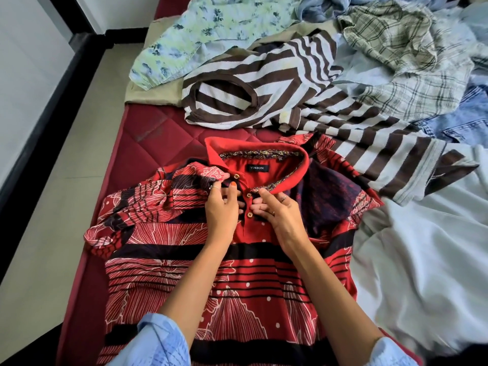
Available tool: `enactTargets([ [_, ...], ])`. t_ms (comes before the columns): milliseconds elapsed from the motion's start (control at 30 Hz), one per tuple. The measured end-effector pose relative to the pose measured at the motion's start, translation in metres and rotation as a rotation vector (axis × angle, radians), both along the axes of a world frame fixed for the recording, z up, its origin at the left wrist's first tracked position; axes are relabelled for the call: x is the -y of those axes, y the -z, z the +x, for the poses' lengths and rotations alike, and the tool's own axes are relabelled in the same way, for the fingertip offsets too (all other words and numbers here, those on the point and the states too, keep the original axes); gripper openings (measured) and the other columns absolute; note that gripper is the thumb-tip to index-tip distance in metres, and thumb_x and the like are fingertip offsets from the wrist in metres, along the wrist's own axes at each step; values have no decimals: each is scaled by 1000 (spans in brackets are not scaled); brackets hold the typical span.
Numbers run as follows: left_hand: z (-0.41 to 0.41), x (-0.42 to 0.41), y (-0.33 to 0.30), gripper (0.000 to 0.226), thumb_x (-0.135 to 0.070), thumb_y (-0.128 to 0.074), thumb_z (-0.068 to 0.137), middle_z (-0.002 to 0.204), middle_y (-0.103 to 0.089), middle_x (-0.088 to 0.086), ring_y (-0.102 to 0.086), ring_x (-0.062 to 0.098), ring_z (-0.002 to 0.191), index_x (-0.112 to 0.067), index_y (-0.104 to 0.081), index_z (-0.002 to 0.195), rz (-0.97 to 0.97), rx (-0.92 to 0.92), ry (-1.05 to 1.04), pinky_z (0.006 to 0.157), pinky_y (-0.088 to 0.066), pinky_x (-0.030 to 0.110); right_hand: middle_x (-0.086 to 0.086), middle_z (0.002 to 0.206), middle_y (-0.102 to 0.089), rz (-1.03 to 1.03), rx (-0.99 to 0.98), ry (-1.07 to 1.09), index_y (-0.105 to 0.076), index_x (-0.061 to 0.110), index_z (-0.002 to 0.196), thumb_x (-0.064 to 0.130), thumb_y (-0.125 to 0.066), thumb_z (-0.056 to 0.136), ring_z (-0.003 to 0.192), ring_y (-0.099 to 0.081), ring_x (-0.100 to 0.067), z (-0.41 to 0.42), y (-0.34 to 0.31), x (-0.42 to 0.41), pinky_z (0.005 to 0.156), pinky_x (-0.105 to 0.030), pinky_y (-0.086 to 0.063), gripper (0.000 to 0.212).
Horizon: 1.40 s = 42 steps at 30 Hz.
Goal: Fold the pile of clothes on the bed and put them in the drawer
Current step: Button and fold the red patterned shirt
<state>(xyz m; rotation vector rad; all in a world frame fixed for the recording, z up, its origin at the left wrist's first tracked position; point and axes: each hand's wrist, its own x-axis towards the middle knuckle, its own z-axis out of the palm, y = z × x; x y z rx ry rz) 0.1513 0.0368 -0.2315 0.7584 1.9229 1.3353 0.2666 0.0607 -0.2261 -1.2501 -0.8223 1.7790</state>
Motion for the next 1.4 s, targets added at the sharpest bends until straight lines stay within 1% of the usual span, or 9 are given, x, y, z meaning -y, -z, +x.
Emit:
enactTargets([
  [100,-3,-11,-5,16,-22,-54,96,82,-65,-2,-62,11,64,-20,-66,107,21,-160,41,64,-53,22,-10,71,-65,-26,78,63,-61,0,88,12,-63,92,53,-63,-8,-9,-2,-1,61,-20,-55,13],
  [200,-5,-21,-6,13,-13,-60,91,84,-68,-2,-59,8,71,-12,-71,99,27,-323,87,69,-39,3,-6,69,-65,-85,95,112,-60,6,75,10,-61,93,50,-62,-6,-16,-4,-5,57,-17,-54,19],
  [367,-5,-38,-9,5,-20,-66,87,87,-67,-6,-65,20,86,-18,-67,91,-121,-389,81,77,-49,30,-1,63,-61,-149,28,205,-61,8,74,7,-62,91,47,-56,-4,-20,-13,-16,53,-16,-51,17],
  [433,-5,-43,-11,6,-21,-67,86,93,-69,-5,-65,22,89,-20,-65,92,-212,-407,89,76,-49,32,0,62,-60,-168,15,219,-61,8,74,9,-63,91,48,-54,-4,-23,-14,-20,52,-15,-50,17],
  [667,-8,-44,-6,11,-15,-64,87,81,-62,-9,-64,21,85,-24,-62,81,-207,-386,95,75,-48,31,1,57,-57,-178,46,206,-58,9,73,14,-64,92,43,-52,-1,-36,-13,-29,51,-12,-48,20],
  [800,-12,-47,-4,10,-8,-65,86,74,-61,-10,-63,18,77,-16,-66,80,-122,-273,66,72,-45,25,-1,56,-56,-154,137,249,-56,7,75,8,-67,87,45,-54,-4,-41,-14,-33,53,-18,-51,16],
  [933,-16,-50,-9,9,-8,-68,83,77,-67,-5,-65,15,75,-15,-69,78,-68,-168,55,78,-52,29,-6,60,-65,4,450,252,-58,11,66,11,-69,78,51,-62,-17,-47,-14,-39,68,-42,-58,16],
  [1100,-23,-55,-11,8,-6,-67,84,76,-68,-3,-62,8,70,-13,-71,82,-77,-153,119,75,-51,23,-9,81,-73,291,801,77,-71,10,80,19,-68,81,83,-67,-24,-51,-20,-40,79,-36,-51,9],
  [1400,-22,-55,6,11,-4,-65,85,76,-68,-3,-62,7,70,-13,-71,83,-65,-95,158,75,-51,20,-7,86,-74,330,778,56,-75,10,93,21,-66,85,83,-68,-21,-47,-2,-38,81,-39,-52,16],
])
